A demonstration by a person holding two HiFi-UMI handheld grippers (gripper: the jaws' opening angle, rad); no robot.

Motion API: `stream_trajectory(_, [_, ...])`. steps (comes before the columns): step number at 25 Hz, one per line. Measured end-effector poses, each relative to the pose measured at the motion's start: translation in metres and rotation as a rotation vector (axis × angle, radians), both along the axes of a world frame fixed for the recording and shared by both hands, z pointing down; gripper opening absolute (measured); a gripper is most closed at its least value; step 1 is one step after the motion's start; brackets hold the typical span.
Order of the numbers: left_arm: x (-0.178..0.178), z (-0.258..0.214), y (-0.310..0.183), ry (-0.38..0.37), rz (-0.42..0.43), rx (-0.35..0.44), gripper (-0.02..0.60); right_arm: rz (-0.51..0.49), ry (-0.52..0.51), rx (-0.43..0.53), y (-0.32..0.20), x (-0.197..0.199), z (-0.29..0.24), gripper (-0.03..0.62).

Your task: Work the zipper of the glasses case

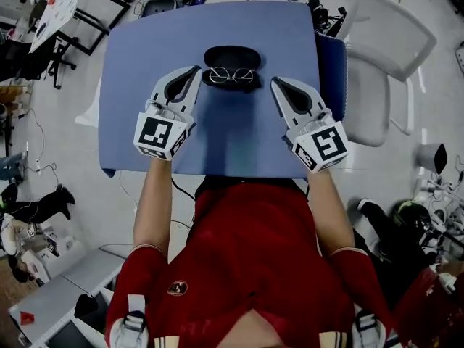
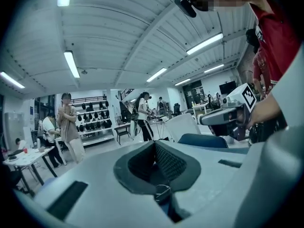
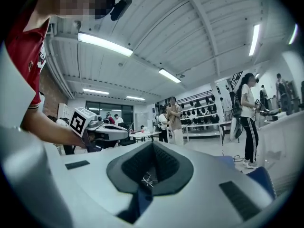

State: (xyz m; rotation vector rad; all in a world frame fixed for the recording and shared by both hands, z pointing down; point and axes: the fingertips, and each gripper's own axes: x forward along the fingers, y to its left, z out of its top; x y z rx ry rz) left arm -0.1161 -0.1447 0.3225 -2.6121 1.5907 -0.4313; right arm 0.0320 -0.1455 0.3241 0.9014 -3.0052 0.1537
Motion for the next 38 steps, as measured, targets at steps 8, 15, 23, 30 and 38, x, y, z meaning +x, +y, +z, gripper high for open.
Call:
stream_trajectory(8, [0.003,0.027,-0.04,-0.088,0.127,-0.066,0.008,0.071,0.025,-0.025,-0.008,-0.002,0.007,-0.003])
stream_trajectory(15, [0.001,0.048,-0.07,-0.156,0.225,-0.116,0.009,0.125,0.043,-0.048,-0.023,-0.015,0.016,-0.003])
stream_trajectory(23, [0.007,0.085,-0.1,-0.235,0.36,-0.22,0.064,0.142,0.077,-0.06,-0.033,-0.033,0.025,-0.003])
stream_trajectory(30, [0.017,0.126,-0.115,-0.352,0.502,-0.337,0.114,0.187,0.112,-0.093,-0.033,-0.029,0.037,-0.003])
stream_trajectory(38, [0.025,0.165,-0.124,-0.462,0.61,-0.429,0.117,0.227,0.133,-0.112,-0.029,-0.021,0.046,-0.003])
